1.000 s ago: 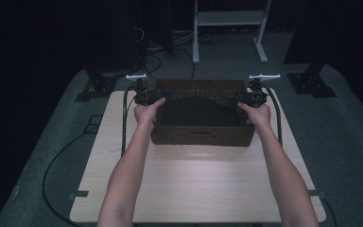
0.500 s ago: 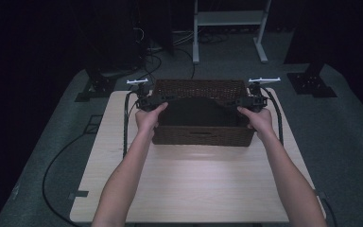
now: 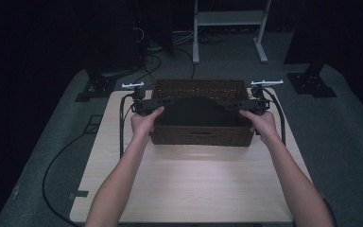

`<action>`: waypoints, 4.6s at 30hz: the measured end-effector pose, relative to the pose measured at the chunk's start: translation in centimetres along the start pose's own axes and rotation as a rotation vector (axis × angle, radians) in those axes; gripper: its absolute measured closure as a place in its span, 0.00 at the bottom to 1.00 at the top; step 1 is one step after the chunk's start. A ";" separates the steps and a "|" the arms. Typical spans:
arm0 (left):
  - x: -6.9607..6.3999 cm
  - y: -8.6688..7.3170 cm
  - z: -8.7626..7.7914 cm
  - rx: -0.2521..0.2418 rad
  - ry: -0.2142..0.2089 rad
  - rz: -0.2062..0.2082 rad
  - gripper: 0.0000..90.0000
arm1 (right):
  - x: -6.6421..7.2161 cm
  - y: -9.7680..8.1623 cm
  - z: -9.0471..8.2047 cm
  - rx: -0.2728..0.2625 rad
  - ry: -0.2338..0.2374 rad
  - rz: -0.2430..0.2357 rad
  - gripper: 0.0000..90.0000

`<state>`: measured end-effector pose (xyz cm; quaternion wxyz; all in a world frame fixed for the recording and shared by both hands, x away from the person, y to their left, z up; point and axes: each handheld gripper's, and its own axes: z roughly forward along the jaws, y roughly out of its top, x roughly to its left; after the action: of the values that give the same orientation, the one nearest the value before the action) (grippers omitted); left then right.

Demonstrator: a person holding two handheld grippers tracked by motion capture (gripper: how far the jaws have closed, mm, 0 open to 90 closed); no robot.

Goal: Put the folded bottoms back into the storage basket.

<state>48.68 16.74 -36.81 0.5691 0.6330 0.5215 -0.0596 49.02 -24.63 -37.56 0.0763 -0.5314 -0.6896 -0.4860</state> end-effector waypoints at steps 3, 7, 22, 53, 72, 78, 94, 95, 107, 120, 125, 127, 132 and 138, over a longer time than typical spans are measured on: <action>-0.3 -0.2 -0.2 -0.007 -0.004 0.004 0.40 | -0.2 -0.2 -0.2 0.000 0.003 -0.001 0.45; -0.4 -0.6 -0.2 0.000 -0.006 0.007 0.37 | -0.3 -0.7 -0.5 -0.006 0.017 0.004 0.43; -1.1 -1.2 -0.6 0.014 -0.021 0.031 0.21 | -0.1 -1.9 -1.1 0.008 0.041 -0.012 0.37; -3.0 -3.1 -2.3 0.034 -0.077 0.080 0.10 | 0.8 -3.9 -3.1 0.008 0.088 -0.052 0.30; -2.6 -5.4 -3.3 0.027 -0.084 0.091 0.10 | 0.8 -5.8 -3.7 0.009 0.120 -0.060 0.30; -2.7 -6.3 -3.7 0.021 -0.098 0.090 0.10 | 1.2 -6.5 -3.8 0.020 0.124 -0.075 0.30; -3.5 -8.0 -4.6 0.037 -0.114 0.127 0.10 | 1.9 -8.3 -4.3 0.026 0.154 -0.104 0.29; -3.5 -8.1 -4.7 0.033 -0.118 0.128 0.10 | 1.9 -8.4 -4.4 0.024 0.158 -0.108 0.30; -3.5 -9.2 -5.7 0.026 -0.136 0.129 0.10 | 1.7 -9.7 -4.7 0.024 0.190 -0.107 0.29; -3.1 -10.7 -6.2 0.027 -0.148 0.126 0.10 | 1.5 -11.7 -4.9 0.034 0.205 -0.116 0.29; -2.9 -11.6 -6.4 0.034 -0.148 0.118 0.10 | 1.2 -12.5 -4.8 0.047 0.199 -0.112 0.29; -2.8 -11.9 -6.5 0.034 -0.150 0.115 0.10 | 1.1 -12.8 -4.7 0.056 0.198 -0.111 0.29; -2.4 -12.5 -6.6 0.042 -0.145 0.112 0.10 | 0.8 -13.5 -4.7 0.071 0.194 -0.109 0.29; -1.8 -13.4 -6.6 0.053 -0.149 0.099 0.10 | 0.1 -14.4 -4.4 0.084 0.190 -0.093 0.29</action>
<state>34.68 18.27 -42.09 0.5914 0.6666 0.4442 -0.0922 35.52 -27.35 -43.73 0.1410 -0.4467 -0.7229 -0.5080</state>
